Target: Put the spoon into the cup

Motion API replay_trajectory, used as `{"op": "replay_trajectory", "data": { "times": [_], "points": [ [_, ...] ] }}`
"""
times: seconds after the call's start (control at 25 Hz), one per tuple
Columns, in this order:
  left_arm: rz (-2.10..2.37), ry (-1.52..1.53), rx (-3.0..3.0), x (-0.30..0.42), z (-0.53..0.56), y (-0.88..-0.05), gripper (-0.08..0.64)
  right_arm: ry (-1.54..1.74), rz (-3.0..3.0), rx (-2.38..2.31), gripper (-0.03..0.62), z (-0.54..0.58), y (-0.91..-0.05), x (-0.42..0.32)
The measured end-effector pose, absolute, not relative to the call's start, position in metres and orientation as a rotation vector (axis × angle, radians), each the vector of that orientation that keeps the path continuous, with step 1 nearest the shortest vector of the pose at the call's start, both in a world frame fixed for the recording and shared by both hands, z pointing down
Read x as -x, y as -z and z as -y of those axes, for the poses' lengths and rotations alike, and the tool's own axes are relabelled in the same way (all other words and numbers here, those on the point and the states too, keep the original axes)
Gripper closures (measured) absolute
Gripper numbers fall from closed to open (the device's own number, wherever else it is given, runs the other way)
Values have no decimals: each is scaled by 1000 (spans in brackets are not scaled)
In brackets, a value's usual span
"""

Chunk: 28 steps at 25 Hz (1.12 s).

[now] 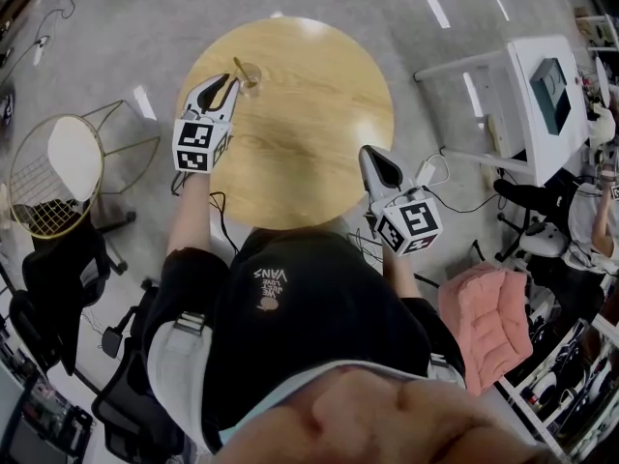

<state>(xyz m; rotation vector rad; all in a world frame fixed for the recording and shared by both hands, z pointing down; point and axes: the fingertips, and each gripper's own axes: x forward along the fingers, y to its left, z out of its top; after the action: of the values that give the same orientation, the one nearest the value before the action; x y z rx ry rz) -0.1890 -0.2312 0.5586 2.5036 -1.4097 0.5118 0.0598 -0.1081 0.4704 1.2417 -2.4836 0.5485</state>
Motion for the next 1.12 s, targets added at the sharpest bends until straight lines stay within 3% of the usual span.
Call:
{"op": "replay_trajectory", "data": {
  "times": [0.68, 1.12],
  "points": [
    [1447, -471, -2511, 168, 196, -532, 546, -511, 2561, -1149, 594, 106, -457, -72],
    [1471, -435, -2502, 154, 160, -514, 549, -478, 2618, -1079, 594, 92, -445, -79]
  ]
}}
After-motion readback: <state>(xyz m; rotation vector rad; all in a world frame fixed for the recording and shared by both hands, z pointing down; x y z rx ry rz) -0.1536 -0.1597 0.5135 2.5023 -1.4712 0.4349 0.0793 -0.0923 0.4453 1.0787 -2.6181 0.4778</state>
